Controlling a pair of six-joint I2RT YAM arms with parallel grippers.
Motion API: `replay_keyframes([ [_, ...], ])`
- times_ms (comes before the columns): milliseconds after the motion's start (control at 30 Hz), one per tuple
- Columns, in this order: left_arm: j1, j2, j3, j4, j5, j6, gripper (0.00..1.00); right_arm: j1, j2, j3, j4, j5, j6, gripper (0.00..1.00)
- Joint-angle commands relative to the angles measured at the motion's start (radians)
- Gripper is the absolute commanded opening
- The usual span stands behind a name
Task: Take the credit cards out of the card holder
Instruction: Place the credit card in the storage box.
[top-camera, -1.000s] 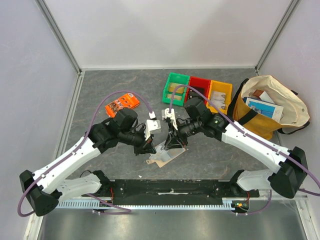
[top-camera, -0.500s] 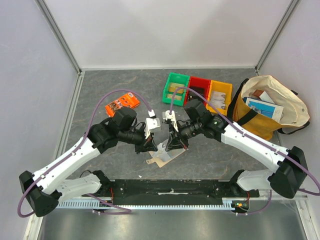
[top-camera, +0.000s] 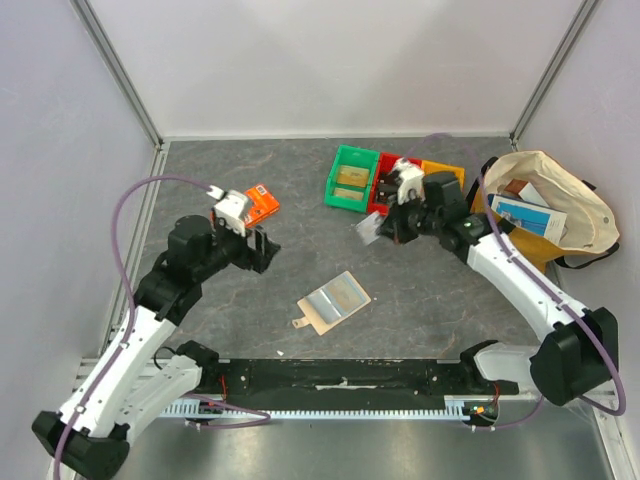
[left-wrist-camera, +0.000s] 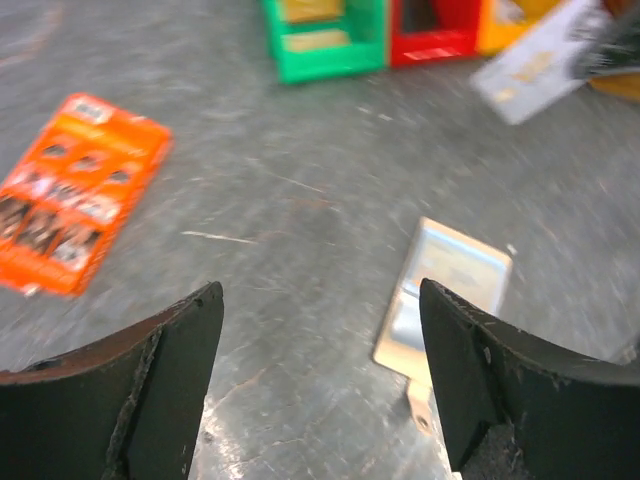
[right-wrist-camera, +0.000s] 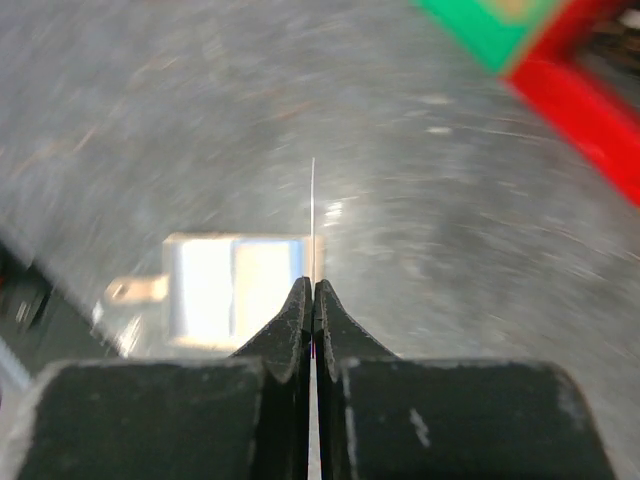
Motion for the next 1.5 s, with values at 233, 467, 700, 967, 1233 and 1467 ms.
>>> replay_keyframes([
  [233, 0.153, -0.041, -0.035, 0.052, -0.266, -0.237, 0.96, -0.267, 0.077, 0.078, 0.076, 0.6, 0.25, 0.0],
  [467, 0.154, -0.048, -0.041, 0.047, -0.283, -0.238, 0.96, -0.322, 0.198, 0.103, 0.185, 0.675, 0.279, 0.0],
  [700, 0.154, -0.045, -0.048, 0.04, -0.269, -0.234, 0.95, -0.368, 0.375, 0.129, 0.301, 0.497, 0.365, 0.0],
  [967, 0.154, -0.053, -0.052, 0.043, -0.284, -0.234, 0.95, -0.403, 0.473, 0.137, 0.347, 0.38, 0.436, 0.13],
  [1233, 0.157, -0.094, -0.057, 0.041, -0.375, -0.237, 0.96, -0.406, 0.344, 0.124, 0.229, 0.55, 0.359, 0.56],
  [1467, 0.166, -0.174, -0.063, 0.059, -0.5, -0.257, 0.96, -0.388, 0.091, 0.076, 0.211, 0.474, 0.313, 0.81],
])
